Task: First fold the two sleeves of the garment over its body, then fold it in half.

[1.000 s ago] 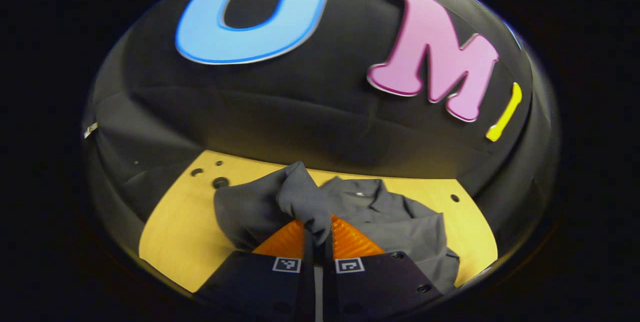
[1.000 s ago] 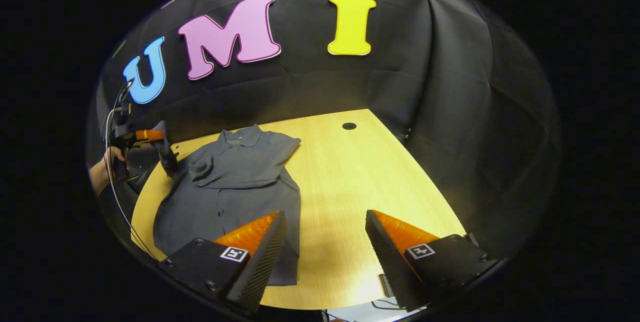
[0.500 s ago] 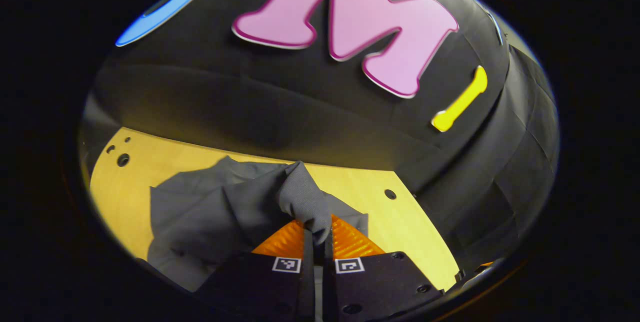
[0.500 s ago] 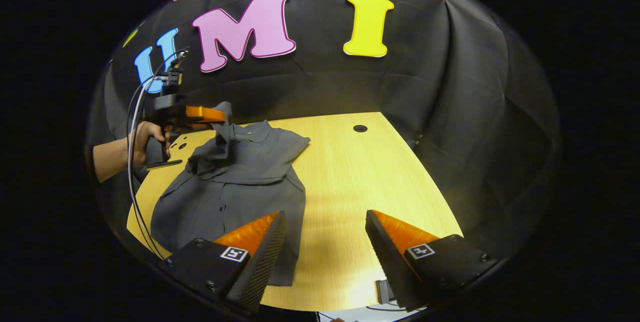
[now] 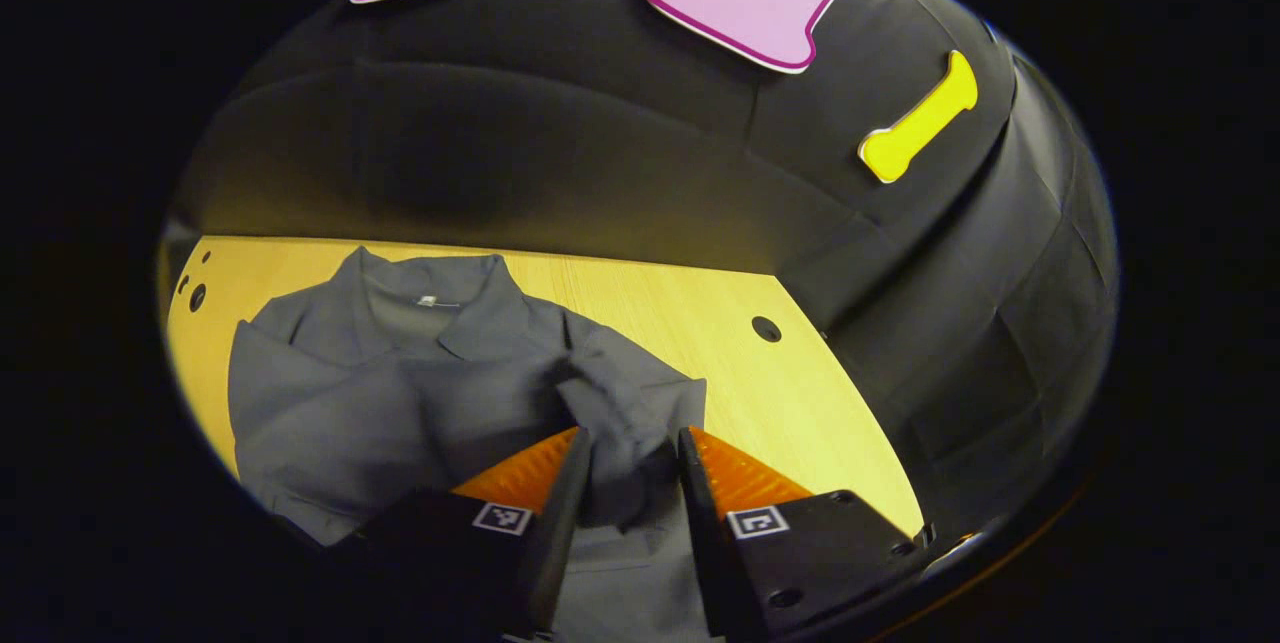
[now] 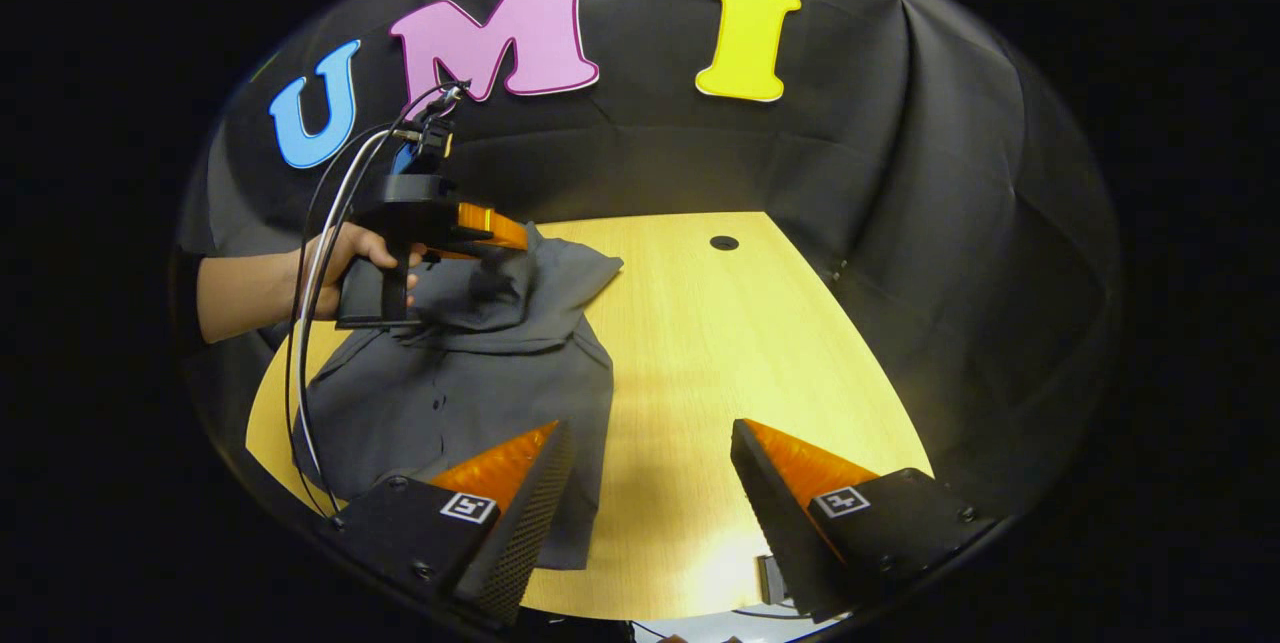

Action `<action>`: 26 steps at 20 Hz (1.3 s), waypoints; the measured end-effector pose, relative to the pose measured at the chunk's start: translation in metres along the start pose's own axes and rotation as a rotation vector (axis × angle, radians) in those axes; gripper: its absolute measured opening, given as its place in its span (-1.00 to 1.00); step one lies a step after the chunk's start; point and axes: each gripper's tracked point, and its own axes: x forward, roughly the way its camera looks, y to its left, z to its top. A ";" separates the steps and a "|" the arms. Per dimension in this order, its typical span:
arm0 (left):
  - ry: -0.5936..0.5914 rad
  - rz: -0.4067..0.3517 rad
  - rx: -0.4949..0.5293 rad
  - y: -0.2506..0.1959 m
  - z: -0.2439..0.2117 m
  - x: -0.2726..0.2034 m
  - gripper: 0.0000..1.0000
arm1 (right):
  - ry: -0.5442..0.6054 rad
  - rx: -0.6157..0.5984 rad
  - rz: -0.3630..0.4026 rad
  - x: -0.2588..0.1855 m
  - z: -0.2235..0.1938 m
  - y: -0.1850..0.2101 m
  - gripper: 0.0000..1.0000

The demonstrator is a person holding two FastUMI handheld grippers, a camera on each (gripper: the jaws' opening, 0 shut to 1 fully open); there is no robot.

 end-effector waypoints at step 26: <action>0.178 0.516 0.103 0.261 -0.266 -0.312 0.94 | 0.462 0.059 0.101 0.078 -0.123 0.091 0.97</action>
